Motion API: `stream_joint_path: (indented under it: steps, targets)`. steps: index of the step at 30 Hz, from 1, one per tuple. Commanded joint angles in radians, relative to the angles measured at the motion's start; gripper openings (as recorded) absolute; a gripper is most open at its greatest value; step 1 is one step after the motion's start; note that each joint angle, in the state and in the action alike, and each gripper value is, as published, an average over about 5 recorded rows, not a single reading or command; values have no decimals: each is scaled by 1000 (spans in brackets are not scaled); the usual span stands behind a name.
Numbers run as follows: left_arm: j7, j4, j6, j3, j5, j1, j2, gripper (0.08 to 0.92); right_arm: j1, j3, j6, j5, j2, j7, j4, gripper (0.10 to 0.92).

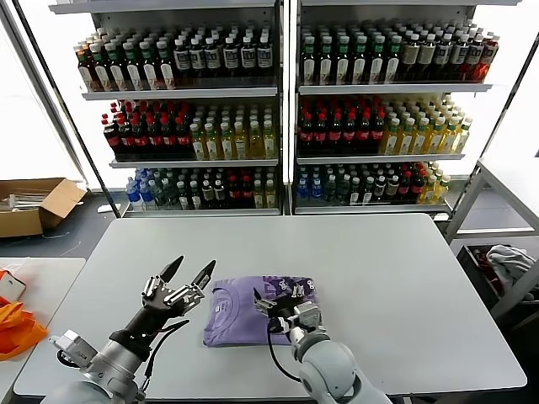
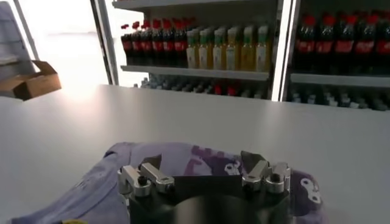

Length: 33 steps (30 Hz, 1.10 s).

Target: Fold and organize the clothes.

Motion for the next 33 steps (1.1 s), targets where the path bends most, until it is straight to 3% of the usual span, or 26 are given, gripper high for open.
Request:
stream_joint_path:
  steps: [1, 6, 14, 21, 33]
  targets:
    - [2, 16, 1, 2, 5, -6, -9, 823, 74, -100, -61, 27, -29, 15, -92, 823]
    - [6, 28, 15, 3, 0, -16, 5, 823, 105, -74, -21, 32, -61, 9, -31, 823]
    - [12, 25, 14, -38, 35, -21, -2, 823, -41, 126, 193, 21, -152, -57, 259, 823]
    - [102, 48, 55, -144, 187, -7, -52, 823, -302, 395, 342, 7, -185, -139, 375, 823]
    - [144, 21, 65, -264, 213, 16, -170, 823, -579, 697, 456, -22, -94, -211, 445, 823]
